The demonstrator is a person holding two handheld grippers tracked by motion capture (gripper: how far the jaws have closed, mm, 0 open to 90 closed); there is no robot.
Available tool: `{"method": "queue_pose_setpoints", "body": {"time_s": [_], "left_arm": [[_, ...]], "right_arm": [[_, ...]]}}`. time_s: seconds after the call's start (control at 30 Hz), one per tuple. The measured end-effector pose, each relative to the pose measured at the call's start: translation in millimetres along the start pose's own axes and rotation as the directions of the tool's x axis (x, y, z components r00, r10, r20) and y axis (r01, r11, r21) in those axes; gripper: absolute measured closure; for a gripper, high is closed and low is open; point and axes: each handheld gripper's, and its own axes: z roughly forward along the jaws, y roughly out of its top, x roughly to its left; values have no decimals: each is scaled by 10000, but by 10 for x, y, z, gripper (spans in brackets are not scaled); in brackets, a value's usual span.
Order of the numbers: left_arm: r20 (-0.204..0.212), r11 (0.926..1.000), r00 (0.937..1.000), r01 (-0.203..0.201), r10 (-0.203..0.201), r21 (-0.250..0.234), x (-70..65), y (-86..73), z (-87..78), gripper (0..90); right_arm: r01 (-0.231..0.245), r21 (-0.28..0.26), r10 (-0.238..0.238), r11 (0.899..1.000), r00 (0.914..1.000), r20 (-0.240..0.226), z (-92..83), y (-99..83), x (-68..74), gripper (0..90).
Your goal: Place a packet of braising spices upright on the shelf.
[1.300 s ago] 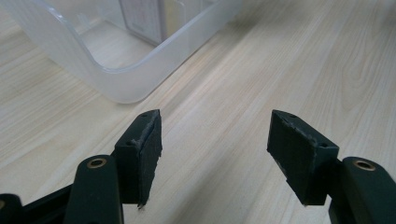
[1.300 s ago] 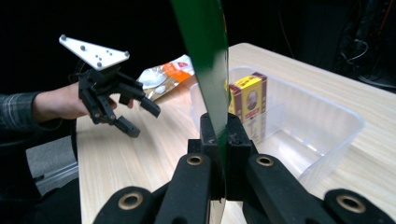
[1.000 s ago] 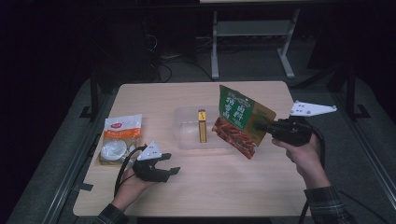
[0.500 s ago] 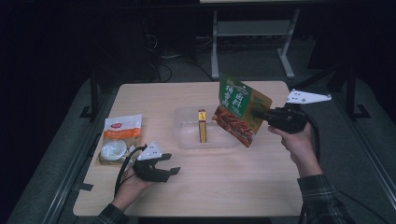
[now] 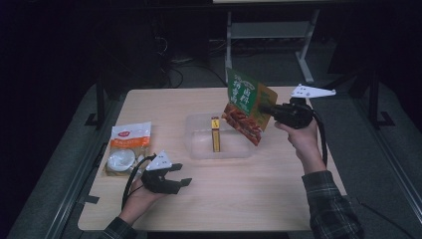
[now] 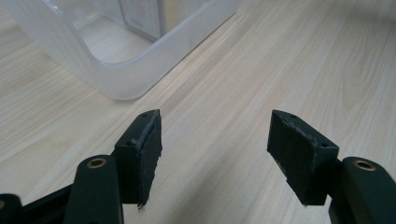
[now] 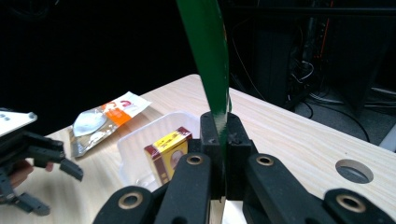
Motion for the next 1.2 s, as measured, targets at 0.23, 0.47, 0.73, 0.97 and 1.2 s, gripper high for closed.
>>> {"method": "queue_pose_setpoints", "body": {"time_s": [0.23,0.47,0.73,0.97,1.2], "left_arm": [[44,10000,10000,-52,52,14,-5,-10,5,343],[26,9999,10000,-26,26,104,3,-10,5,343],[39,9999,10000,-84,83,123,-4,-11,5,343],[47,9999,10000,-45,44,132,3,-17,1,343],[55,9997,9999,-101,99,230,-4,-19,9,341]], "right_arm": [[-101,90,99,9999,9998,198,185,-31,-71,898],[-141,269,132,9995,9994,314,274,-107,-98,898],[-254,420,242,9988,9992,305,316,-163,-108,898],[-162,679,149,9976,9997,192,373,-225,-102,897],[-211,869,203,9960,9997,100,396,-279,-105,897]]}}
